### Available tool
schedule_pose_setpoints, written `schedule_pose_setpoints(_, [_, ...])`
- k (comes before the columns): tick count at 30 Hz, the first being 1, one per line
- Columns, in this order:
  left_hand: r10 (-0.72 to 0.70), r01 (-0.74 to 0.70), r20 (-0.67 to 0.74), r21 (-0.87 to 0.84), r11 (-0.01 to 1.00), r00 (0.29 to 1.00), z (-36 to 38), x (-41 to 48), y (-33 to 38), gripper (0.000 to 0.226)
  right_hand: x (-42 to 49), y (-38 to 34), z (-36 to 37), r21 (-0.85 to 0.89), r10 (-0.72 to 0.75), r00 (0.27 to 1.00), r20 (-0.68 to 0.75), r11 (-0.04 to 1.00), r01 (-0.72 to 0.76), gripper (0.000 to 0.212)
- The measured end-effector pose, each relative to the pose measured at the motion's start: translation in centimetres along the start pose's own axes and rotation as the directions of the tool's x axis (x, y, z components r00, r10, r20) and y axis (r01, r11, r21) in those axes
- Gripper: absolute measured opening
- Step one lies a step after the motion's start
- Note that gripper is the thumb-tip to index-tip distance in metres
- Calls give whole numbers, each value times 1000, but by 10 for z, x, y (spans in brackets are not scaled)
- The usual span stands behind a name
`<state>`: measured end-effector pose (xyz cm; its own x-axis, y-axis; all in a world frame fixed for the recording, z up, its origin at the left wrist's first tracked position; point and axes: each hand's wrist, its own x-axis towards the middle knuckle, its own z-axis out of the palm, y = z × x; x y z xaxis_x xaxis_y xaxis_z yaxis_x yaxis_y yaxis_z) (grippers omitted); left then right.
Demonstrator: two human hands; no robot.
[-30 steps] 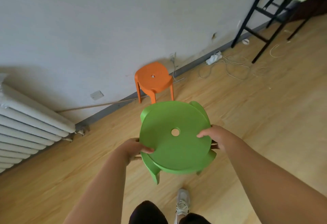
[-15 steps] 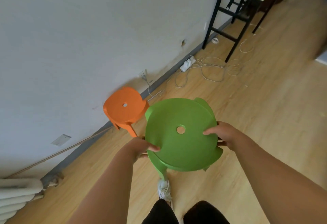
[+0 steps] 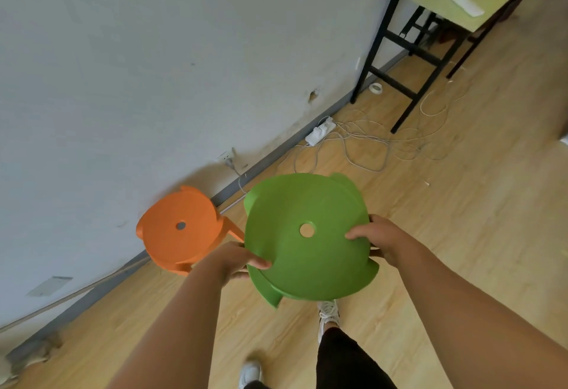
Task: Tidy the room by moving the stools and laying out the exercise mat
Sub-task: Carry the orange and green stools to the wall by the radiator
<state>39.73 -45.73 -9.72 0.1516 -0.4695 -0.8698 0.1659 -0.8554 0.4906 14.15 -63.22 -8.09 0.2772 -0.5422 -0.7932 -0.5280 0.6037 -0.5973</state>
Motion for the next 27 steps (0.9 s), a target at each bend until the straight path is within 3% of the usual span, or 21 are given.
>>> schedule_pose_setpoints(4, [-48,43,-42,-101,994,998,12,25,31,53,53,-46,-25,-108,33,997,70,994,-25,54])
schedule_pose_setpoints(11, [-116,76,-115,-305,949,987,16,64,57,59,133,-110,-24,-286,102,988,118,956,-64,67])
schedule_pose_setpoints(22, [-153,58,-148,-508,859,977,-27,143,83,74,234,-169,19,-368,181,975,129,922,-122,68])
schedule_pose_setpoints(27, [-192,54,-151,-633,773,970,-47,187,80,82,296,-183,48,-400,196,971,140,908,-126,73])
